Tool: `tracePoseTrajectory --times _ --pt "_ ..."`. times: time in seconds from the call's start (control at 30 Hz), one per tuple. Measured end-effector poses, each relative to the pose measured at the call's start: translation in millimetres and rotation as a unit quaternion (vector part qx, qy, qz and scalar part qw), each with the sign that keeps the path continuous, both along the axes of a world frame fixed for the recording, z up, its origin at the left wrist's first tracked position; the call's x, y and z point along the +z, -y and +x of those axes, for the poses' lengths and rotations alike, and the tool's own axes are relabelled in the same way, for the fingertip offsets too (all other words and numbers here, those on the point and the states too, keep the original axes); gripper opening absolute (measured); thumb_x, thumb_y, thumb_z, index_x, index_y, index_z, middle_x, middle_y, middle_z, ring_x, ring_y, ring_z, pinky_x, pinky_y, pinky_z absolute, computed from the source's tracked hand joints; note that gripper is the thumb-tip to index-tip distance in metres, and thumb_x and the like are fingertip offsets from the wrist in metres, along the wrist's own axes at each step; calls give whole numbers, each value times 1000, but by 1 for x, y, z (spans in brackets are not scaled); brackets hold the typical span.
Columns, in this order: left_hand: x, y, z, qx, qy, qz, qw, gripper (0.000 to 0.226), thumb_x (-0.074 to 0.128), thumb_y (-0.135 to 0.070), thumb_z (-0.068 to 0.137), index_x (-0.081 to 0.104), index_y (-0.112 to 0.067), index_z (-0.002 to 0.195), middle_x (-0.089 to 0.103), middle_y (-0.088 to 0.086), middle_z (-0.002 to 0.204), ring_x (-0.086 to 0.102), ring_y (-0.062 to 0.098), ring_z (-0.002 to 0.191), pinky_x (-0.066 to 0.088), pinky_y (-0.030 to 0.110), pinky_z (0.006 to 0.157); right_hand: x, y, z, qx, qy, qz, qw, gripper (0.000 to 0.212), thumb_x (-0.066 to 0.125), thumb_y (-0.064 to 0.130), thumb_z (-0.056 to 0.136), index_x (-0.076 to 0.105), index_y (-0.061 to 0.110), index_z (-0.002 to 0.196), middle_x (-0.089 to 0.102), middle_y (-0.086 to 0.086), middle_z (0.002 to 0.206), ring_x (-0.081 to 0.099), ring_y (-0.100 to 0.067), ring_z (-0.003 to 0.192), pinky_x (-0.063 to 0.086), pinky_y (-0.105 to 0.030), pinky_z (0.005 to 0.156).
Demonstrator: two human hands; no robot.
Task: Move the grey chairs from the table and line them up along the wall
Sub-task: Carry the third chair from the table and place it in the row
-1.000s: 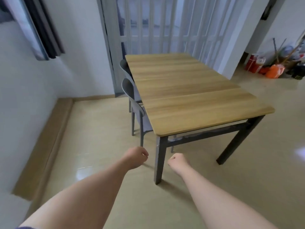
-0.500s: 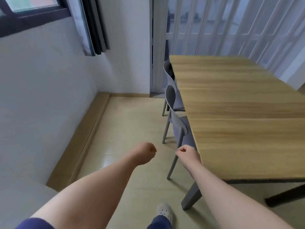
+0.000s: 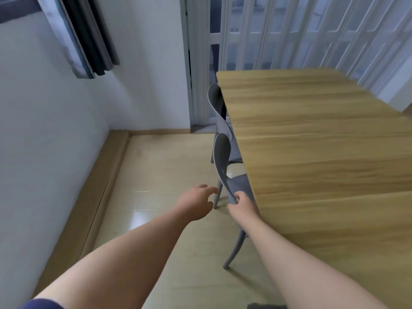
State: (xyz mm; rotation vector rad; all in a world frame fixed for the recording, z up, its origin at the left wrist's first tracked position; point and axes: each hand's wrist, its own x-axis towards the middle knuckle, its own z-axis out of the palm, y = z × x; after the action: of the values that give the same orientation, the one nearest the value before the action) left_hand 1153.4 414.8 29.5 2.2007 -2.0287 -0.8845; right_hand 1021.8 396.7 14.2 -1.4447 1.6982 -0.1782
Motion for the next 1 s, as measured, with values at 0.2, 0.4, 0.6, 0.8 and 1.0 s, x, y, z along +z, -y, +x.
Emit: tracePoseTrajectory --times 0.2,0.4,0.6,0.8,1.0 --pt "-17 72 31 -169 90 -15 981 59 45 -16 96 23 -30 149 6 2 163 1 25 151 16 40 121 -14 45 36 -13 -14 27 999 37 35 19 99 44 16 135 58 -11 128 56 -29 103 41 -30 78" --pt "-30 135 46 -364 206 -4 908 58 37 -8 96 25 -28 149 19 -1 159 -6 24 151 0 45 123 -31 68 65 -24 -134 91 987 56 37 25 95 23 24 149 38 -3 150 40 -29 135 32 -46 108" --pt "-43 164 36 -441 256 -21 860 50 40 -5 94 46 -29 138 47 -1 145 17 31 147 -1 50 121 -38 71 74 -68 -210 64 973 45 30 12 94 41 23 137 57 -4 132 53 -30 121 33 -45 104" --pt "-51 164 38 -458 265 -26 848 49 40 -4 94 47 -29 136 48 -3 144 29 29 142 2 47 121 -44 65 77 -58 -219 42 973 44 35 6 95 44 18 136 59 -10 130 55 -34 119 46 -42 92" --pt "-55 136 81 -434 246 -33 866 45 41 -6 95 50 -30 132 51 -8 141 33 23 141 6 41 121 -48 41 104 56 -232 53 970 46 38 3 90 43 15 135 56 -13 132 54 -34 120 48 -42 97"
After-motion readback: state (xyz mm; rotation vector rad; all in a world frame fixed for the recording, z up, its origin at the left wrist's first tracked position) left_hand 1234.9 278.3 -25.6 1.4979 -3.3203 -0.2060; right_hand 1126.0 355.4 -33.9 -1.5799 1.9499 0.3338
